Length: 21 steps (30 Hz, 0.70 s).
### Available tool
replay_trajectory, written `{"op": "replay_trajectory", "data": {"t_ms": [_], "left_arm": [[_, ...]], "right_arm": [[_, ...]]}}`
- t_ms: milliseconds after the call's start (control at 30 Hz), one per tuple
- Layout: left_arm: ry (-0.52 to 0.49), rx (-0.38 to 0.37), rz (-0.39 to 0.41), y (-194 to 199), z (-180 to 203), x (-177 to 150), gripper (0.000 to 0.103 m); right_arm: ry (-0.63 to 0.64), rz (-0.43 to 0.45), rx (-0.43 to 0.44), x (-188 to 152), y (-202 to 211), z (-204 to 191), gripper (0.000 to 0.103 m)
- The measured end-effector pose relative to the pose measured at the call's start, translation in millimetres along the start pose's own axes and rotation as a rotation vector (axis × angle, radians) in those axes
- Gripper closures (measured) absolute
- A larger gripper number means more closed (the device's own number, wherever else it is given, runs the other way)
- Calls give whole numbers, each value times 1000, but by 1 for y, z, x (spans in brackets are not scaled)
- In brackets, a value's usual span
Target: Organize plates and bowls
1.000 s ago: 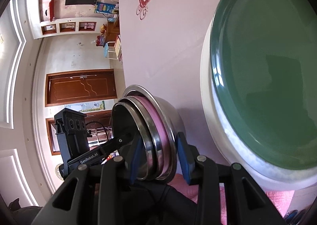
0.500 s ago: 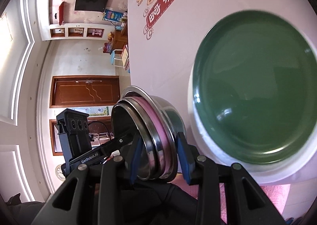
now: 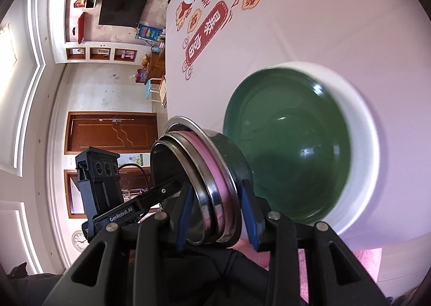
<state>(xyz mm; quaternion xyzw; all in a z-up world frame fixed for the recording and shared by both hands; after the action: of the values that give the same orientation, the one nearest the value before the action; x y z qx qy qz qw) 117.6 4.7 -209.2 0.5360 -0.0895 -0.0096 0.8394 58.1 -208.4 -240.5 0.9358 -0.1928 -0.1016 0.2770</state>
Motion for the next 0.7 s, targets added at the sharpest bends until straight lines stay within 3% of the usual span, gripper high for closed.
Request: {"op": "replay_trajectory", "data": {"t_ms": [400, 700], "left_arm": [[-3, -8, -30, -39, 44, 16, 61], [37, 7, -57, -59, 52, 15, 61]], "right_arm": [[-28, -9, -26, 21, 33, 32, 68], [-48, -67, -37, 37, 39, 52, 68]]}}
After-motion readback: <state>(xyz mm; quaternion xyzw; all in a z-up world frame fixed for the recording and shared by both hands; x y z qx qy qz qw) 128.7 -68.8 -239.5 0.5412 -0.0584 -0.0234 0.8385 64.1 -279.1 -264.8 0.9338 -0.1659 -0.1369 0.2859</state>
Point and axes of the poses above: each gripper's, at about its wrist camera, not at the fingertips, and y roughly against the way its jaws point, z to its right, x to its top, the point moved 4 cm from there along -y, roughly the way its jaws point, and after that the axes turned 4 degrees about -y, right-handed, at the moved point
